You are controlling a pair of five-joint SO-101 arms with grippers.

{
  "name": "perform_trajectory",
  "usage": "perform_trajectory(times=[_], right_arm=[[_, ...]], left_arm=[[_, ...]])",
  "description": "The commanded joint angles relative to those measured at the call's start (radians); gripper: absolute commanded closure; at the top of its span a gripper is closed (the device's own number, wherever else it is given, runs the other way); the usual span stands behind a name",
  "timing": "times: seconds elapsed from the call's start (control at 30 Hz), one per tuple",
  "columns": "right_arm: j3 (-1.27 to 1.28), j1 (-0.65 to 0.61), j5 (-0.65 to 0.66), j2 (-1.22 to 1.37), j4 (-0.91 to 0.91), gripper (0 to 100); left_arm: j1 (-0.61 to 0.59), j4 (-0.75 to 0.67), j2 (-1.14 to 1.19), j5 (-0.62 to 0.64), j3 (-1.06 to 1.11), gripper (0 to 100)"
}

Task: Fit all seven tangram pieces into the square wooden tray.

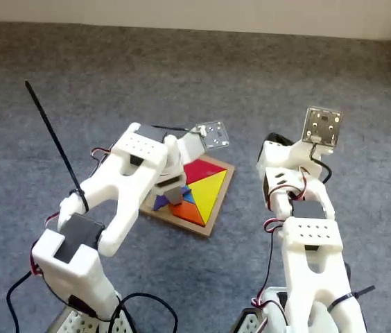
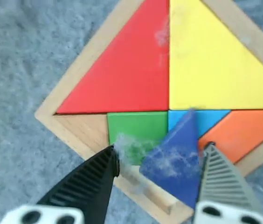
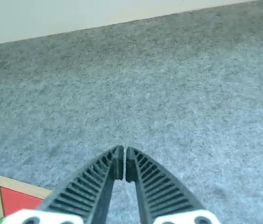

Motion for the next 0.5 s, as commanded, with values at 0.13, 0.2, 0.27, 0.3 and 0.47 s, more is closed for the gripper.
perform_trajectory(times=[0.13, 0.2, 0.27, 0.3, 0.47], right_arm=[[-0.016, 0.013, 0.012, -0.038, -0.030, 97.1], [-0.016, 0.013, 0.012, -0.038, -0.030, 97.1], [-0.015, 0.013, 0.012, -0.038, -0.030, 97.1], [-0.015, 0.013, 0.012, -0.038, -0.030, 97.1], [-0.013, 0.013, 0.012, -0.038, -0.030, 97.1]], left_arm=[[0.010, 0.126, 0.012, -0.006, -0.044, 84], [0.007, 0.143, 0.012, -0.005, -0.044, 85], [0.005, 0.158, 0.012, 0.026, -0.044, 86], [0.005, 0.158, 0.012, 0.066, -0.044, 86], [0.001, 0.158, 0.013, 0.296, -0.087, 86]])
